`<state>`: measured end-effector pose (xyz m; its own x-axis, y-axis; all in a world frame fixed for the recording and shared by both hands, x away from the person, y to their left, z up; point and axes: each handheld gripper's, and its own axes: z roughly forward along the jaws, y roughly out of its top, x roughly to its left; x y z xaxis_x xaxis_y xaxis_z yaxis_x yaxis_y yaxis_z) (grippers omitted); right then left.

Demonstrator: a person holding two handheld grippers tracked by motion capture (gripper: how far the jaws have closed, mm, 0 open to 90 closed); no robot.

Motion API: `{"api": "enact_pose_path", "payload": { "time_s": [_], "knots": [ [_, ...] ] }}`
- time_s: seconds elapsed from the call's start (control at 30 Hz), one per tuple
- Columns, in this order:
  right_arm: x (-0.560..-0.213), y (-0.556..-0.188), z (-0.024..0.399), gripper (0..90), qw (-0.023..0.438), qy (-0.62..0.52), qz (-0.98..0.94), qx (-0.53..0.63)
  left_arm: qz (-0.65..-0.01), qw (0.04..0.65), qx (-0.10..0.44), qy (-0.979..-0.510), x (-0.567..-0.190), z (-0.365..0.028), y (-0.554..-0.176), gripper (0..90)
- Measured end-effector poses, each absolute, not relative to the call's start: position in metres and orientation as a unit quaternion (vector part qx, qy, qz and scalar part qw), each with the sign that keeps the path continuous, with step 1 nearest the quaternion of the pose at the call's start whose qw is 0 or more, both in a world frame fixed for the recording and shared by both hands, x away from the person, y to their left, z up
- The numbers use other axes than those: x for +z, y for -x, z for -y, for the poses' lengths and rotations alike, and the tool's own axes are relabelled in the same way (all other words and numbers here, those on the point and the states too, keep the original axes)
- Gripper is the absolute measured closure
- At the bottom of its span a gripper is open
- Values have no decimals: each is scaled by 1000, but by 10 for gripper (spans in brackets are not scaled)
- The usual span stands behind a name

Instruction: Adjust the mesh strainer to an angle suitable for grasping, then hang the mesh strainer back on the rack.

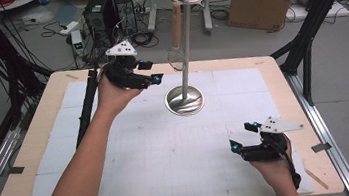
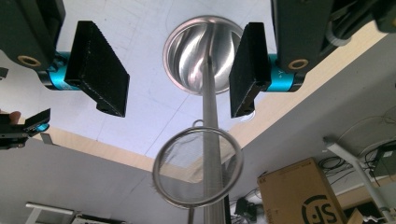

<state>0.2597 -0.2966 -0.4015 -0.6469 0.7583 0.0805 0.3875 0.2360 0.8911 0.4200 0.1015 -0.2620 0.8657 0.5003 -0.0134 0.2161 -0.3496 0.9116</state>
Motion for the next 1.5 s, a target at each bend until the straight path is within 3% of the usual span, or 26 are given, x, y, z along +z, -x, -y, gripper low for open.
{"api": "enact_pose_path", "payload": {
  "time_s": [0.83, 1.5],
  "knots": [
    [-400, -264, 292, 149, 186, -372, -765, 492, -209, 537, 136, -806, -266, -116, -395, 311],
    [-402, -263, 290, 149, 185, -370, -767, 490, -207, 541, 135, -804, -303, -127, -365, 235]
  ]
}}
